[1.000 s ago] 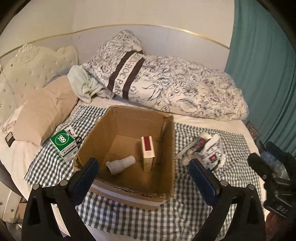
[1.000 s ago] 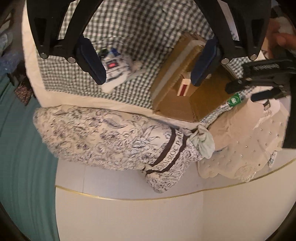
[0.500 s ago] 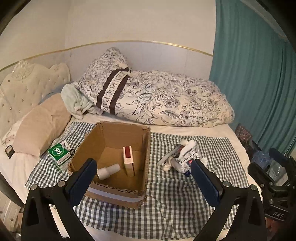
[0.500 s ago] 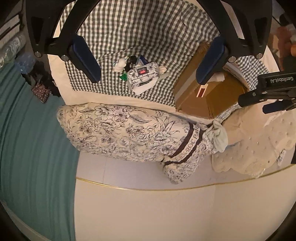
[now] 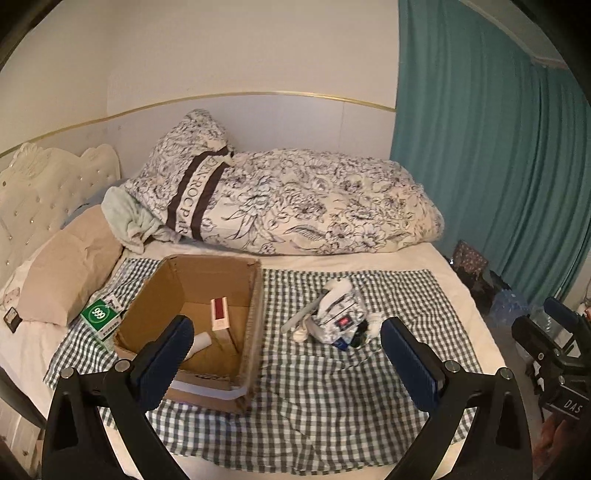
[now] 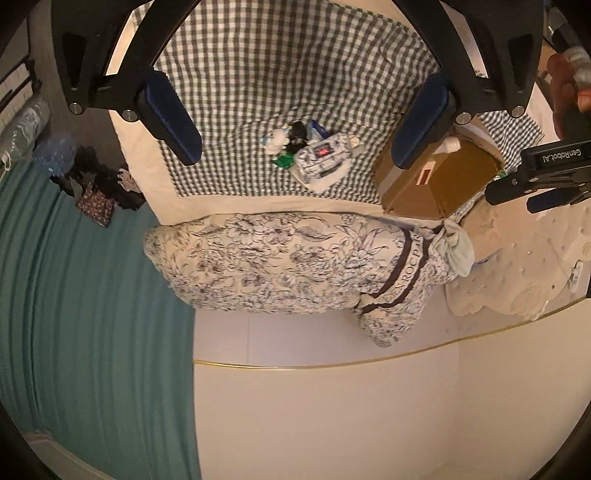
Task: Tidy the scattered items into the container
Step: 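Withdraw both tools from the cardboard box back toward the item pile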
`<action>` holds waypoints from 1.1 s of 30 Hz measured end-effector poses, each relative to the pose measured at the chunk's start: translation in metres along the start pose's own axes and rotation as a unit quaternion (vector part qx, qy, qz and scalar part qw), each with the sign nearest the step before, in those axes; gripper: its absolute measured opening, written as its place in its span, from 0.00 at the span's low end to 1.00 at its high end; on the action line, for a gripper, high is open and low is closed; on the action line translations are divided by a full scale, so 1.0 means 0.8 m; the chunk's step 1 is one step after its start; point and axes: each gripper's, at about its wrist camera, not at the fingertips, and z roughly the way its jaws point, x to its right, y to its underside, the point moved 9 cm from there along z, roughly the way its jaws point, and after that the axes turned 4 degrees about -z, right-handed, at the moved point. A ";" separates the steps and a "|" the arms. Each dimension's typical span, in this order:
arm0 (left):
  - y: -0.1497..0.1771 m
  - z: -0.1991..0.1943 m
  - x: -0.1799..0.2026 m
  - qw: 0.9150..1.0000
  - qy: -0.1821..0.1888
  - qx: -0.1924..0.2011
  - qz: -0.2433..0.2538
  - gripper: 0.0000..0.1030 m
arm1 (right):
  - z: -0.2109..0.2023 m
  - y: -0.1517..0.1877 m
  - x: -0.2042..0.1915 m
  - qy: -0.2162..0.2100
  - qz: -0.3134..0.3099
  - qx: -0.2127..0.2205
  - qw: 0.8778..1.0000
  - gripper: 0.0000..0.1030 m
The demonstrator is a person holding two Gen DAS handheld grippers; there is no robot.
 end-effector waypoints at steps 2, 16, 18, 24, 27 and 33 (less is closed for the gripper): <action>0.001 0.000 0.013 1.000 0.002 0.000 0.008 1.00 | -0.004 0.003 0.012 0.003 0.008 0.001 1.000 1.00; 0.013 0.027 0.071 0.999 0.030 -0.014 0.036 1.00 | 0.013 0.026 0.057 0.012 0.021 -0.019 1.000 1.00; 0.013 0.032 0.073 0.999 0.032 -0.015 0.033 1.00 | 0.021 0.027 0.058 0.009 0.021 -0.023 0.999 1.00; 0.014 0.049 0.082 0.999 0.034 -0.018 0.037 1.00 | 0.035 0.027 0.054 0.007 0.017 -0.031 0.999 1.00; 0.015 0.061 0.087 0.998 0.037 -0.024 0.040 1.00 | 0.045 0.030 0.056 0.008 0.016 -0.038 0.999 1.00; 0.018 0.086 0.087 0.998 0.042 -0.036 0.031 1.00 | 0.073 0.038 0.058 0.003 0.025 -0.055 0.998 1.00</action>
